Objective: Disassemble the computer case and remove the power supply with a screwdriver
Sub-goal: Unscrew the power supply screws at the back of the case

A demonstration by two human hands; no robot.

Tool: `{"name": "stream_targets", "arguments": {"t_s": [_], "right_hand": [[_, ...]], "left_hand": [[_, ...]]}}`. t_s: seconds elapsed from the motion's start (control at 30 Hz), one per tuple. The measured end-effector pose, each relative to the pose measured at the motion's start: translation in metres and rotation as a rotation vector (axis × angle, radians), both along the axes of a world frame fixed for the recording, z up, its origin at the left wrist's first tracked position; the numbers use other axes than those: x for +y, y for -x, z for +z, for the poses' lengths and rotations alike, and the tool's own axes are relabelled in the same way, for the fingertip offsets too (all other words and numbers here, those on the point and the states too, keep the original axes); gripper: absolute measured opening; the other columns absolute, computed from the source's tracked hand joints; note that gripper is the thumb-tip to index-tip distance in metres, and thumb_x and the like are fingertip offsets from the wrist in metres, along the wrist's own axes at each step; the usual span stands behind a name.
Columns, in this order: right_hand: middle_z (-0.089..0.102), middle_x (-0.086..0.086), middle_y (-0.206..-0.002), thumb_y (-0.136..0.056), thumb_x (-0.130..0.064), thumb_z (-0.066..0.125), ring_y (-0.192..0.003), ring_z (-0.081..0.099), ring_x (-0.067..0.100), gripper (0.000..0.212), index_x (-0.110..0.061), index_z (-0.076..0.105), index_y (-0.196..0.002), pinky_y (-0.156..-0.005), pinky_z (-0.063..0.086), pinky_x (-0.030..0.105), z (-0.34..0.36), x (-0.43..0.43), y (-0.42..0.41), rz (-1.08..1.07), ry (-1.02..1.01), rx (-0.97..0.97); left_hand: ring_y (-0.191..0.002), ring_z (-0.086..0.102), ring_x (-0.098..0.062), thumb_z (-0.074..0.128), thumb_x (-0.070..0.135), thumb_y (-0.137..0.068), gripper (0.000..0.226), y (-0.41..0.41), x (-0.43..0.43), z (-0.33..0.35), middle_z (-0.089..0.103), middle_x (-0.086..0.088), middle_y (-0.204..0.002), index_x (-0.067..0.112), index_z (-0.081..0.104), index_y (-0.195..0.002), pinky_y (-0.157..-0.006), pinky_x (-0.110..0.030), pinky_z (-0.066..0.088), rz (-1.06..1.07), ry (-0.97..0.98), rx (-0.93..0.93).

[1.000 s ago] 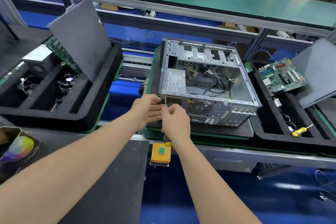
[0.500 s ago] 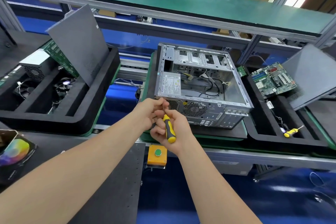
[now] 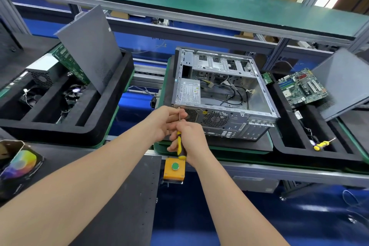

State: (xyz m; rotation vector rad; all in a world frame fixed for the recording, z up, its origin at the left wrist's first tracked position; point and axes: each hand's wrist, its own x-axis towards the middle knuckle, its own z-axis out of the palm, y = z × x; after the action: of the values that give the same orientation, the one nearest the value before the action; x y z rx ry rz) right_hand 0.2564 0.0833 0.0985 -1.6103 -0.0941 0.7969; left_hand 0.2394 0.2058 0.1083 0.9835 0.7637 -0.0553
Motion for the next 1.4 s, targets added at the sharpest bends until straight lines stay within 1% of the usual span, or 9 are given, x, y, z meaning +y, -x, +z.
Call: {"name": "stream_targets", "arguments": {"t_s": [0.1,0.2,0.4,0.57,0.8,0.93,1.03,1.23,1.4], "right_hand": [[0.074,0.014,-0.085,-0.1,-0.02,0.042,-0.061,0.075,0.03,0.031,-0.009,0.07,-0.092,-0.063,0.058,0.037,0.009,-0.002,-0.001,0.119,0.475,-0.529],[0.067,0.014,-0.108,-0.099,-0.023,0.05,-0.097,0.069,0.036,0.029,-0.017,0.069,-0.121,-0.074,0.044,0.033,0.013,0.001,0.0,0.115,0.727,-0.865],[0.063,0.006,-0.09,-0.095,-0.021,0.053,-0.088,0.063,0.035,0.027,-0.018,0.071,-0.116,-0.071,0.041,0.033,0.012,0.005,-0.002,0.104,0.714,-0.936],[0.072,0.007,-0.067,-0.099,-0.024,0.058,-0.054,0.068,0.024,0.03,-0.009,0.075,-0.08,-0.058,0.059,0.035,0.004,-0.013,-0.01,0.106,0.284,-0.547],[0.041,-0.002,-0.067,-0.11,-0.034,0.048,-0.04,0.039,0.009,0.034,-0.013,0.062,-0.087,-0.036,0.037,0.02,-0.002,-0.024,-0.012,0.018,-0.587,0.788],[0.04,-0.001,-0.059,-0.112,-0.026,0.036,-0.028,0.032,0.008,0.039,-0.004,0.061,-0.091,-0.027,0.026,0.017,0.0,-0.019,-0.005,0.002,-0.823,1.011],[0.04,-0.002,-0.057,-0.113,-0.026,0.038,-0.031,0.031,0.008,0.035,-0.01,0.062,-0.093,-0.027,0.025,0.02,0.002,-0.01,-0.002,-0.047,-0.657,0.786],[0.059,0.012,-0.064,-0.109,-0.018,0.036,-0.041,0.051,0.022,0.025,-0.01,0.056,-0.096,-0.04,0.043,0.027,0.004,-0.001,0.004,0.005,-0.069,0.051],[0.069,0.02,-0.096,-0.105,-0.024,0.034,-0.068,0.074,0.036,0.03,-0.015,0.061,-0.116,-0.061,0.064,0.043,0.004,0.002,0.003,0.099,0.465,-0.612]], "left_hand": [[-0.086,0.074,-0.014,0.062,0.016,-0.095,0.024,0.002,-0.001,0.0,0.079,0.0,-0.103,0.012,0.071,-0.117,-0.083,-0.031,0.055,-0.014,-0.025,-0.024],[-0.098,0.072,-0.018,0.062,0.01,-0.095,0.024,0.002,-0.002,0.0,0.079,-0.002,-0.103,0.011,0.072,-0.116,-0.088,-0.033,0.055,0.0,-0.026,-0.033],[-0.094,0.072,-0.016,0.071,0.018,-0.093,0.02,0.001,-0.005,0.0,0.079,-0.001,-0.097,0.009,0.076,-0.11,-0.082,-0.034,0.056,0.002,-0.138,-0.045],[-0.079,0.074,-0.016,0.066,0.011,-0.096,0.02,-0.003,-0.002,-0.004,0.079,-0.005,-0.096,0.002,0.072,-0.112,-0.069,-0.028,0.053,0.039,-0.174,-0.076],[-0.074,0.067,-0.014,0.06,0.014,-0.1,0.017,-0.006,-0.003,-0.004,0.075,-0.003,-0.09,0.004,0.073,-0.105,-0.074,-0.028,0.053,0.004,-0.075,-0.077],[-0.063,0.068,-0.006,0.061,0.014,-0.1,0.016,-0.004,0.002,-0.003,0.076,-0.003,-0.089,0.006,0.075,-0.099,-0.077,-0.026,0.052,-0.021,-0.019,-0.066],[-0.063,0.068,-0.005,0.061,0.016,-0.099,0.019,-0.001,0.007,-0.002,0.077,-0.001,-0.089,0.006,0.075,-0.106,-0.081,-0.028,0.052,-0.069,0.007,-0.064],[-0.097,0.069,-0.019,0.064,0.016,-0.095,0.02,-0.001,0.006,-0.002,0.078,-0.003,-0.103,0.009,0.073,-0.112,-0.088,-0.037,0.053,-0.048,0.022,-0.045],[-0.086,0.071,-0.016,0.066,0.017,-0.095,0.019,-0.006,0.001,-0.004,0.079,-0.001,-0.098,0.01,0.071,-0.112,-0.089,-0.033,0.056,0.026,0.044,-0.029]]}}
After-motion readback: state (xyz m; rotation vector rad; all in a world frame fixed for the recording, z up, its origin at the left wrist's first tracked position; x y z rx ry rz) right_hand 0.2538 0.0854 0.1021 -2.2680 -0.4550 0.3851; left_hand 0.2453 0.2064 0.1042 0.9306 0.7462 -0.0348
